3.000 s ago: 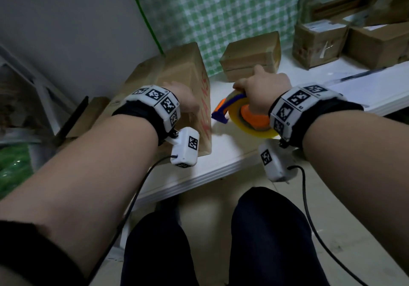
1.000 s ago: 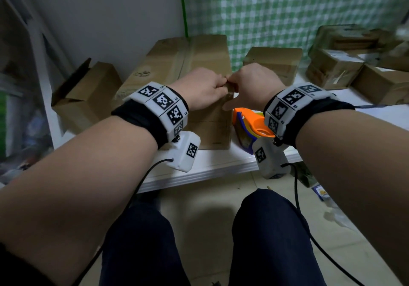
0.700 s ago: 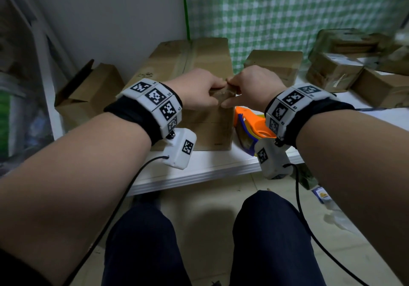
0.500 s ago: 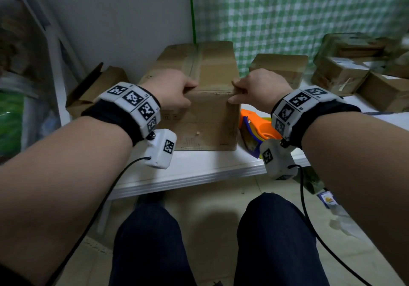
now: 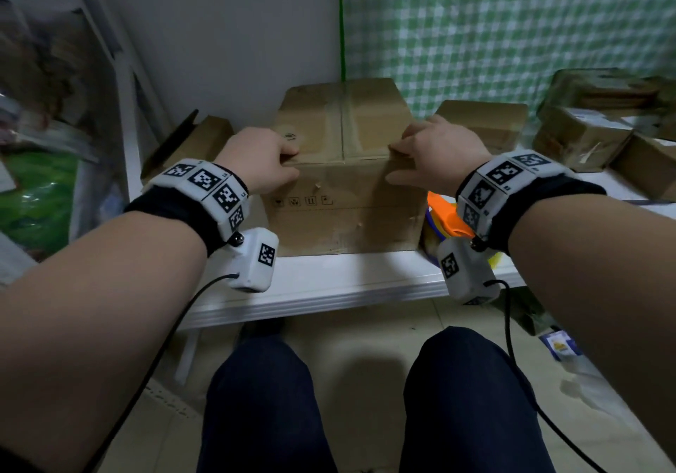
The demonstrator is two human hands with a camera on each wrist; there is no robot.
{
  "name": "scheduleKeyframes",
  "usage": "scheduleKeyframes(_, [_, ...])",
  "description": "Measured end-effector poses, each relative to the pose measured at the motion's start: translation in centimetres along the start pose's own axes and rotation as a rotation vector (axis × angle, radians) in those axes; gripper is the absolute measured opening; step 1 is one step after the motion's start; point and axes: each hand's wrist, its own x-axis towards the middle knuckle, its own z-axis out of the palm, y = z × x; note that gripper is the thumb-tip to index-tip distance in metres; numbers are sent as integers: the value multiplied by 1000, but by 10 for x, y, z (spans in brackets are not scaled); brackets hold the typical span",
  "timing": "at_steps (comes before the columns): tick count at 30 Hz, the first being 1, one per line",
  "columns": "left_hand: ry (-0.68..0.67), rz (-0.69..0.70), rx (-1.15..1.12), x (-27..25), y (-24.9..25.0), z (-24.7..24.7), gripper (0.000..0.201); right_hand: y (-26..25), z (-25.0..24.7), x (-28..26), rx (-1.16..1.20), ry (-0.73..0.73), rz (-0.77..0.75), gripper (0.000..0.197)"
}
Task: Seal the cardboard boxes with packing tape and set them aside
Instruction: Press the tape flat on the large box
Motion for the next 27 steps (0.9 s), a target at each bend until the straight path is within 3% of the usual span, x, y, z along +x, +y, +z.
scheduleKeyframes(5, [-43,45,23,-11,6,-4,51,-44,-4,16,88,63,-116,53])
scheduleKeyframes(7, [-72,-8,-229,-14,-4,-8,43,-61,-5,25,107,79,-151,50])
scheduleKeyframes(9, [-93,-119,-629,-17,-19,-9,21,-77,-5,32,111,77,-172,48])
scheduleKeyframes(10, [-115,-157,-770,-18,-28,-8,21,-84,-5,36,108,83,-177,46])
scheduleKeyframes(12, [-167,-162,-894,-17,-45,-3,48,-92,-7,40,107,111,-168,38])
scheduleKeyframes(13, [-181,-137,-862,-16,-52,0,58,-94,-7,42,112,126,-158,37])
scheduleKeyframes(18, [-190,97,-202,-9,-66,10,80,-95,-7,43,107,172,-154,41])
scheduleKeyframes(23, [-50,190,-59,-6,-60,15,88,-96,-6,44,99,194,-142,43])
scheduleKeyframes(27, [-28,200,-49,-7,-60,24,96,-96,-5,46,109,185,-116,44])
